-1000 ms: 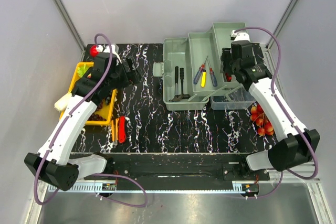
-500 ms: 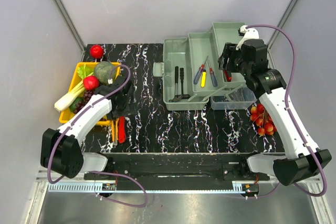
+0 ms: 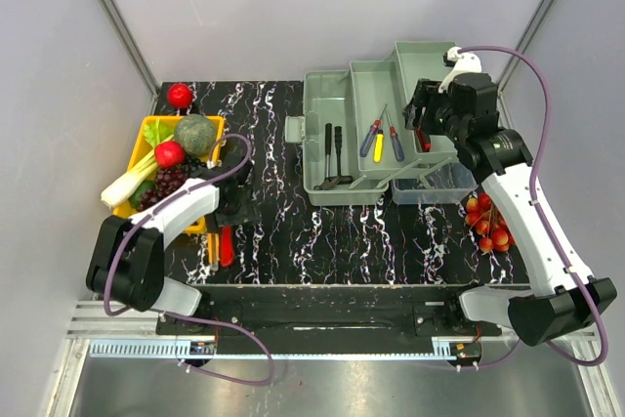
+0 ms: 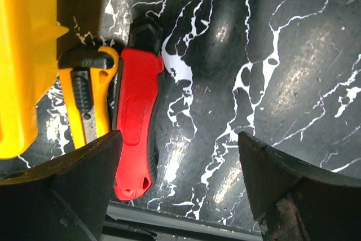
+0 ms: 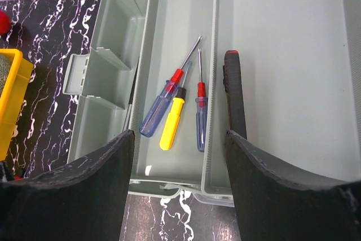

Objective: Pack the tool kit

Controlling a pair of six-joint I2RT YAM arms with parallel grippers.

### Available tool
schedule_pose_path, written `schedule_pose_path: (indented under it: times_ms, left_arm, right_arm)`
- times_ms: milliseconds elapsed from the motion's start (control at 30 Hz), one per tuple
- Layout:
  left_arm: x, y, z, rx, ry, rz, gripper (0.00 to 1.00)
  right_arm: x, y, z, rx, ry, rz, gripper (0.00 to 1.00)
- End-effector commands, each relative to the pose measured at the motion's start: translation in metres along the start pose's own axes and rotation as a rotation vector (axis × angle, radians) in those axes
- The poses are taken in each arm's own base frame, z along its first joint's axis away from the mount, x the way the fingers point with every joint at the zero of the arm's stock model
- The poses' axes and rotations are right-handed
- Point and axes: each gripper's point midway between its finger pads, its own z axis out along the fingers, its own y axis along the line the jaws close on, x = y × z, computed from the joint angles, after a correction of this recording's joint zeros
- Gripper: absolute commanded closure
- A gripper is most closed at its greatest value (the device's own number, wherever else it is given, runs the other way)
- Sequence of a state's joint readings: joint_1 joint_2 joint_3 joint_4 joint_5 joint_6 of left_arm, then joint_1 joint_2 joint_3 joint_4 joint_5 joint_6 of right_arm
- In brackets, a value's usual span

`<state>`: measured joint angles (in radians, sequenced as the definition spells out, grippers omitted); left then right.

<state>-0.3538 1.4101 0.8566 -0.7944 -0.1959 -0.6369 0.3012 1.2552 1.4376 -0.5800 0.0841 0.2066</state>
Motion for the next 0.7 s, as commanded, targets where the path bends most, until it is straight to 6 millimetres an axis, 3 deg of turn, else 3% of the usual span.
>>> schedule_pose_path:
  times_ms: [0,100,300,500,667]
  left_arm:
    - [-0.009,0.002,0.019,-0.046,-0.042,-0.023,0.14]
    - [-0.016,0.015,0.019,-0.117,-0.083,-0.024,0.12]
    - [-0.024,0.013,0.014,-0.112,-0.104,-0.021,0.11]
    - [-0.008,0.011,0.026,-0.101,-0.042,-0.02,0.14]
    - [0.004,0.002,0.035,-0.063,0.014,-0.043,0.25]
  right_arm:
    - [-0.023,0.007,-0.013,-0.027,-0.09,0.004,0.29]
    - [-0.022,0.004,-0.017,-0.015,-0.096,0.001,0.29]
    - [-0.016,-0.001,-0.019,0.001,-0.083,-0.01,0.28]
    - [-0.02,-0.002,-0.017,0.012,-0.089,-0.033,0.28]
    - [-0.02,-0.002,-0.012,0.013,-0.087,-0.039,0.27]
